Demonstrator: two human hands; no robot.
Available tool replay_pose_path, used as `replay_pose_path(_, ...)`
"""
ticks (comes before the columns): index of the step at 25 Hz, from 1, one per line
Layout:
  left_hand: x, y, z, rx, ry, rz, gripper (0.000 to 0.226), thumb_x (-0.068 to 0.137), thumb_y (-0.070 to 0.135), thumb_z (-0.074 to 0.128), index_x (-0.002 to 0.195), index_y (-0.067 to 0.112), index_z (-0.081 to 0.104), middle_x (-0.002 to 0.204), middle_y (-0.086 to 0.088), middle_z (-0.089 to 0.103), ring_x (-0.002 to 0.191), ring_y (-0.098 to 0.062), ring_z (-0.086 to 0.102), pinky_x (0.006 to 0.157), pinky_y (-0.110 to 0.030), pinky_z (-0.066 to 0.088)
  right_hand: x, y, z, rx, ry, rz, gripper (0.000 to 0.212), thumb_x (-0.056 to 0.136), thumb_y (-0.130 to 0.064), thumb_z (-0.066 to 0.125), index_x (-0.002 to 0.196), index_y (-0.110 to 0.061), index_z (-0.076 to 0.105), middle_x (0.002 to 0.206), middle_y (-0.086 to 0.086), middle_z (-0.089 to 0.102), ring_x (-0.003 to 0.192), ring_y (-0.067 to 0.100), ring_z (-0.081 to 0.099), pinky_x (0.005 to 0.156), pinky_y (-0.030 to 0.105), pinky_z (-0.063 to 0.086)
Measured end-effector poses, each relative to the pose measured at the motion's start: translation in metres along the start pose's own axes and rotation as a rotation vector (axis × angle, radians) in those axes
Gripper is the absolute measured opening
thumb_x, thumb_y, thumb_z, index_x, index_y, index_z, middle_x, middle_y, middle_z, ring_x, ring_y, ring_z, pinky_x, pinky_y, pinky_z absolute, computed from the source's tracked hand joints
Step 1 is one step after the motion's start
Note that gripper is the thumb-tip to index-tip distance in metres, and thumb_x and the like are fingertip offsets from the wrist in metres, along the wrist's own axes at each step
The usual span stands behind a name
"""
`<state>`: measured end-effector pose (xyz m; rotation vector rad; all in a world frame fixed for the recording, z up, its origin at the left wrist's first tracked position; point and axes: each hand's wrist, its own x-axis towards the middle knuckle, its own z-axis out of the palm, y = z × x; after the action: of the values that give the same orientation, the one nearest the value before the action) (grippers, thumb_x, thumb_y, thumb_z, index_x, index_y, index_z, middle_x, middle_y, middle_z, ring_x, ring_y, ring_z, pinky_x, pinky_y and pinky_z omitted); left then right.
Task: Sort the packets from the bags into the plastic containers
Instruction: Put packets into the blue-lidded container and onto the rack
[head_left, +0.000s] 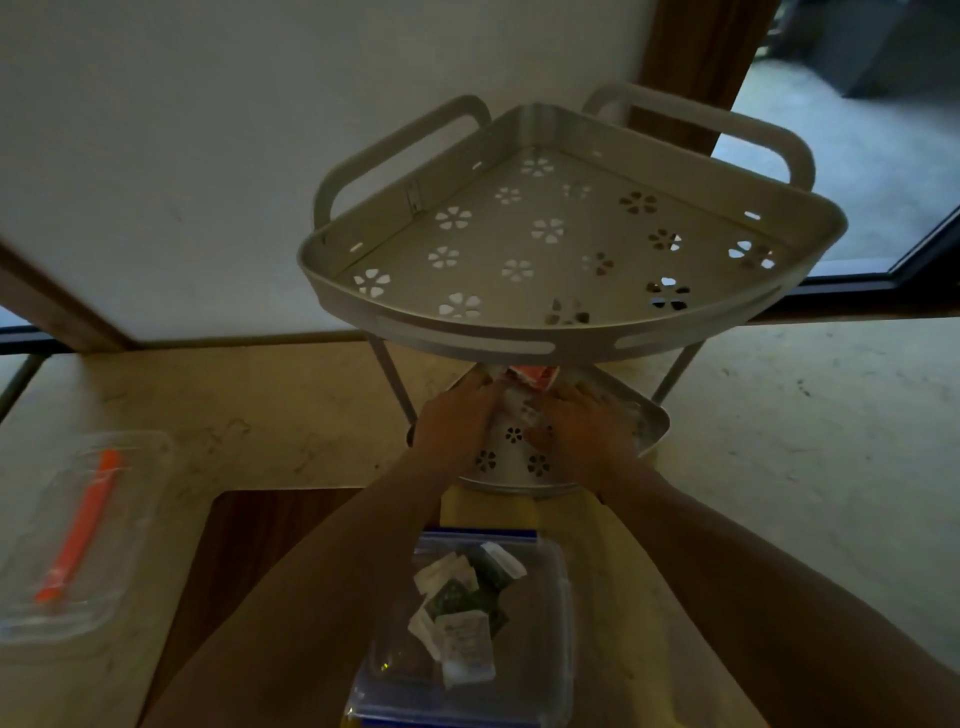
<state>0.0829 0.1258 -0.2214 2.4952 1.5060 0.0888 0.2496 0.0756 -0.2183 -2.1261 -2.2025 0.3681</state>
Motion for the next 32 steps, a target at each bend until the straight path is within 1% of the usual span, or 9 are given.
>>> replay_pose_path(3, 0.001, -0.005, 0.008, 0.048, 0.032, 0.011, 0.020, 0.098, 0.021, 0.046, 0.111, 0.016, 0.060, 0.125, -0.005, 0.054, 0.091, -0.030, 0.062, 0.066, -0.037, 0.045, 0.002, 0.002, 0.010, 0.007, -0.015, 0.018, 0.050, 0.091, -0.048, 0.048, 0.138, -0.030, 0.045, 0.141, 0.002, 0.047, 0.126, 0.026, 0.047, 0.102, 0.042, 0.040)
replay_pose_path(6, 0.005, -0.007, 0.010, 0.077, 0.051, 0.028, 0.016, 0.097, 0.023, 0.048, 0.101, 0.014, 0.061, 0.111, -0.007, 0.057, 0.087, -0.029, 0.062, 0.062, -0.036, 0.043, 0.001, 0.001, 0.011, -0.016, 0.025, 0.010, 0.042, 0.094, -0.042, 0.046, 0.132, -0.025, 0.052, 0.138, 0.004, 0.048, 0.126, 0.027, 0.045, 0.103, 0.042, 0.039)
replay_pose_path(9, 0.006, -0.007, 0.012, 0.144, 0.024, 0.078, 0.018, 0.097, 0.026, 0.046, 0.106, 0.016, 0.059, 0.113, -0.005, 0.055, 0.097, -0.026, 0.060, 0.067, -0.037, 0.046, 0.000, -0.001, 0.010, -0.096, 0.055, -0.002, 0.033, 0.097, -0.034, 0.043, 0.123, -0.021, 0.059, 0.133, 0.005, 0.053, 0.124, 0.027, 0.047, 0.102, 0.041, 0.039)
replay_pose_path(13, 0.000, -0.007, 0.010, 0.140, -0.028, 0.064, 0.020, 0.098, 0.025, 0.044, 0.116, 0.020, 0.053, 0.119, -0.004, 0.051, 0.108, -0.025, 0.054, 0.075, -0.039, 0.049, -0.003, -0.001, 0.005, -0.135, 0.041, -0.009, 0.034, 0.096, -0.028, 0.045, 0.126, -0.021, 0.057, 0.133, 0.004, 0.054, 0.126, 0.027, 0.046, 0.102, 0.041, 0.039)
replay_pose_path(17, -0.007, -0.001, 0.003, 0.077, 0.079, 0.054, 0.017, 0.099, 0.024, 0.046, 0.112, 0.019, 0.056, 0.116, -0.003, 0.054, 0.105, -0.024, 0.056, 0.063, -0.036, 0.047, -0.009, 0.000, -0.010, -0.032, 0.101, 0.009, 0.027, 0.096, -0.026, 0.044, 0.114, -0.016, 0.062, 0.116, 0.005, 0.062, 0.112, 0.026, 0.055, 0.092, 0.040, 0.044)
replay_pose_path(20, -0.013, 0.006, -0.013, 0.042, 0.193, 0.091, 0.010, 0.096, 0.022, 0.054, 0.102, 0.018, 0.061, 0.110, -0.003, 0.060, 0.096, -0.025, 0.060, 0.054, -0.039, 0.053, -0.017, -0.001, -0.023, 0.016, 0.191, -0.015, 0.021, 0.094, -0.023, 0.050, 0.102, -0.011, 0.065, 0.099, 0.009, 0.066, 0.097, 0.029, 0.061, 0.080, 0.040, 0.048)
replay_pose_path(23, -0.024, 0.013, -0.031, 0.070, 0.245, 0.130, 0.005, 0.091, 0.017, 0.061, 0.096, 0.017, 0.060, 0.101, -0.002, 0.060, 0.085, -0.024, 0.062, 0.047, -0.037, 0.052, -0.025, -0.004, -0.041, 0.004, 0.235, -0.009, 0.018, 0.093, -0.022, 0.051, 0.097, -0.011, 0.064, 0.098, 0.009, 0.067, 0.095, 0.029, 0.061, 0.076, 0.039, 0.047)
replay_pose_path(27, -0.048, 0.028, -0.066, 0.088, 0.186, 0.141, 0.018, 0.090, 0.012, 0.057, 0.106, 0.018, 0.056, 0.104, -0.002, 0.059, 0.095, -0.022, 0.060, 0.061, -0.036, 0.051, -0.050, -0.014, -0.067, -0.016, 0.282, 0.001, 0.021, 0.097, -0.026, 0.046, 0.104, -0.014, 0.061, 0.107, 0.005, 0.066, 0.101, 0.025, 0.058, 0.082, 0.038, 0.046)
replay_pose_path(32, -0.100, 0.050, -0.099, 0.117, 0.169, 0.134, 0.030, 0.094, 0.024, 0.055, 0.123, 0.020, 0.050, 0.124, 0.000, 0.054, 0.110, -0.017, 0.054, 0.080, -0.028, 0.048, -0.102, -0.036, -0.089, 0.042, 0.310, 0.021, 0.016, 0.095, -0.028, 0.052, 0.104, -0.017, 0.059, 0.105, 0.003, 0.064, 0.097, 0.022, 0.062, 0.083, 0.038, 0.053)
